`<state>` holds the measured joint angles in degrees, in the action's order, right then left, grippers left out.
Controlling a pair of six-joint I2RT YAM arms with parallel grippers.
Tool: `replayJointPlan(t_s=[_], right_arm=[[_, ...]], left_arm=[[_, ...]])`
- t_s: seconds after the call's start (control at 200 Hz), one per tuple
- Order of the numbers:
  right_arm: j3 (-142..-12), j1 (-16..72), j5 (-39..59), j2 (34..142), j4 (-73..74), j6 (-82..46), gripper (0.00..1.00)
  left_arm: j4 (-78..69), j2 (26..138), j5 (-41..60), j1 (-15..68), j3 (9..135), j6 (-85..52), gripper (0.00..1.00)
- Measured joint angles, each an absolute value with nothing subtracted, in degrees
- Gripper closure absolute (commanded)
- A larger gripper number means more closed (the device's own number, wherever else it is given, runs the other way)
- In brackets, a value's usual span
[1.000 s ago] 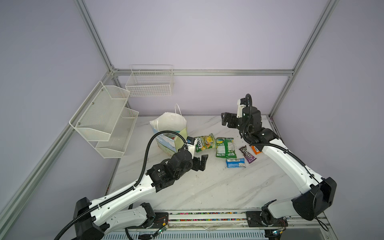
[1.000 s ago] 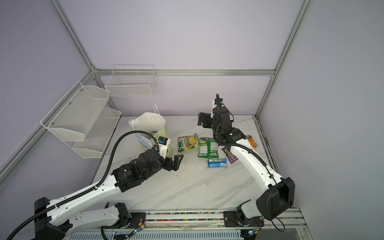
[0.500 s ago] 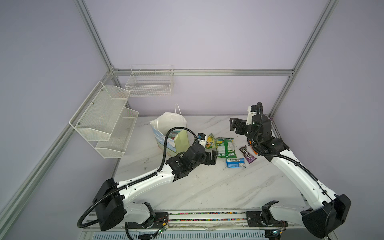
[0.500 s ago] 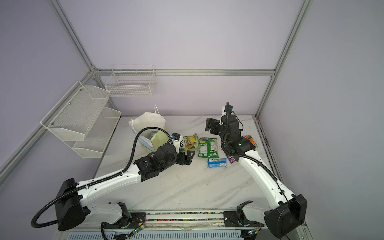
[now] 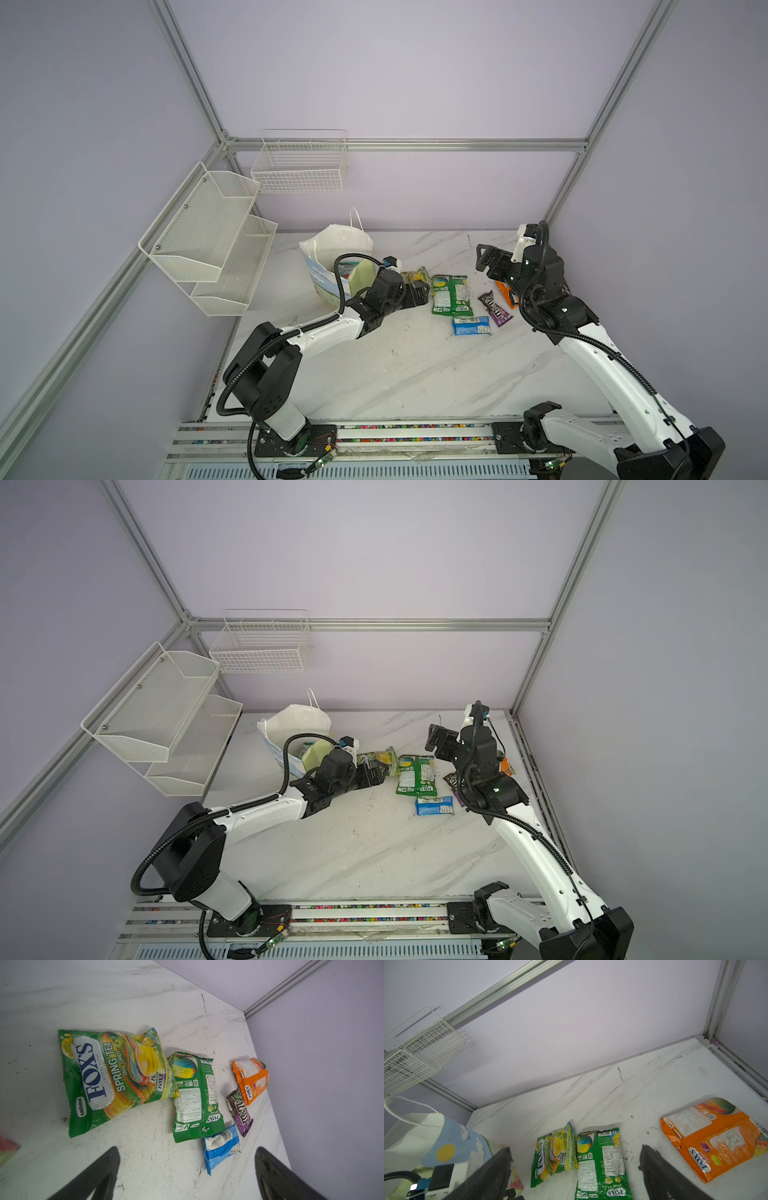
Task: Place the snacks into the paper bag
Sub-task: 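Move the left gripper toward the green Spring Tea bag while the right arm withdraws, then lower the left gripper onto the green Fox's Spring Tea bag's edge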
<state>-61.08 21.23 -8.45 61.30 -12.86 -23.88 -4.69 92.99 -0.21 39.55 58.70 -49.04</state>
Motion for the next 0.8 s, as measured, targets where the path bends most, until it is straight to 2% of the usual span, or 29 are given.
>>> replayJointPlan(t_s=[0.365, 0.8], right_arm=[[-58.33, 20.21, -7.42, 61.06, -12.60, -23.92, 0.03], [-56.10, 19.20, -4.56, 61.04, -10.66, -23.92, 0.05]], left_arm=[[-14.35, 97.95, 0.36, 38.37, 56.10, -59.66, 0.04], [-22.57, 102.89, -4.91, 39.99, 51.72, -66.78, 0.08]])
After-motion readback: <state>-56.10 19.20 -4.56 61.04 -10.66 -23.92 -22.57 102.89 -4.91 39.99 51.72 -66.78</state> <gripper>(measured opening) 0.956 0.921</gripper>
